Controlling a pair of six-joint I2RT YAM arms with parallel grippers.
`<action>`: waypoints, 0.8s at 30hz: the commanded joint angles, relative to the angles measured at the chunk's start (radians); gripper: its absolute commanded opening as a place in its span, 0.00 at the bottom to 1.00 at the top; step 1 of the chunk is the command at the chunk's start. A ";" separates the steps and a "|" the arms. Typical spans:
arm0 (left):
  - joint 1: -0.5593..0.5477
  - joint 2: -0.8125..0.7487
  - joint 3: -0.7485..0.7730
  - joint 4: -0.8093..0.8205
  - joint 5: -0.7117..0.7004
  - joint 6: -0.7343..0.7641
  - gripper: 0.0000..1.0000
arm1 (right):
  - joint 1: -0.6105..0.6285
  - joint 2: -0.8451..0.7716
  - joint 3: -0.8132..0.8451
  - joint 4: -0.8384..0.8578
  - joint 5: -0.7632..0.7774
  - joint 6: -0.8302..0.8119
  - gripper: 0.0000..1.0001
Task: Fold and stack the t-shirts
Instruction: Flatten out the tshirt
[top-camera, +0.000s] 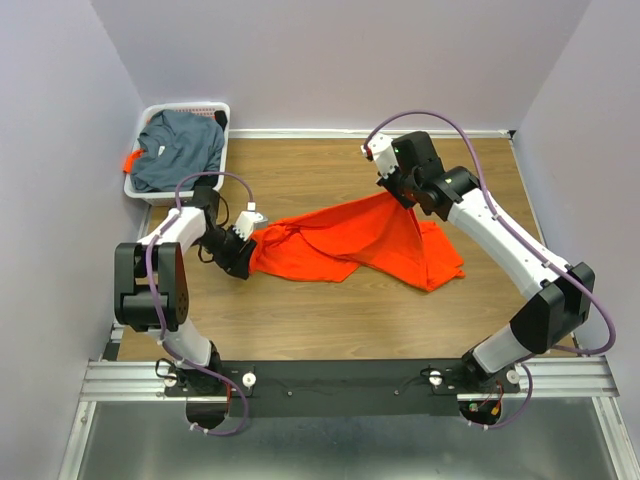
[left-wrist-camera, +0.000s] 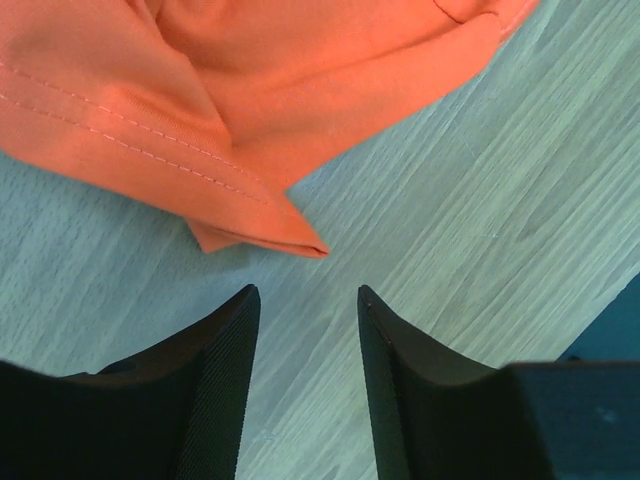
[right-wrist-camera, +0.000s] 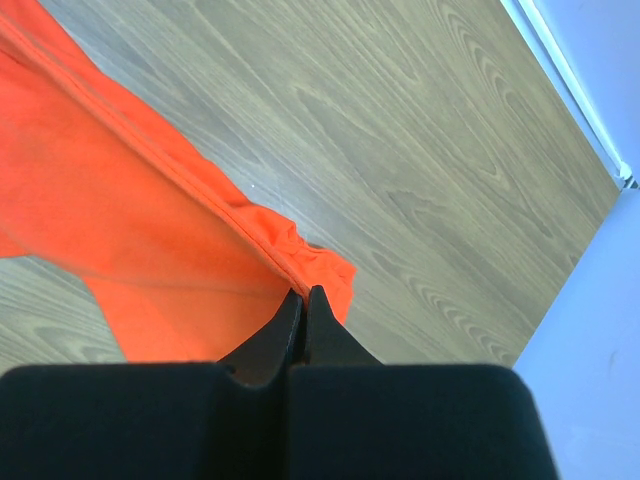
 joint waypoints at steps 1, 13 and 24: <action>-0.006 0.021 0.018 -0.003 0.051 0.016 0.50 | -0.005 0.012 0.030 0.014 0.025 -0.007 0.01; -0.075 0.076 0.055 0.044 0.060 -0.028 0.48 | -0.005 0.006 0.023 0.014 0.037 -0.013 0.01; -0.075 0.073 0.035 0.130 0.006 -0.111 0.40 | -0.006 0.005 0.014 0.014 0.037 -0.013 0.01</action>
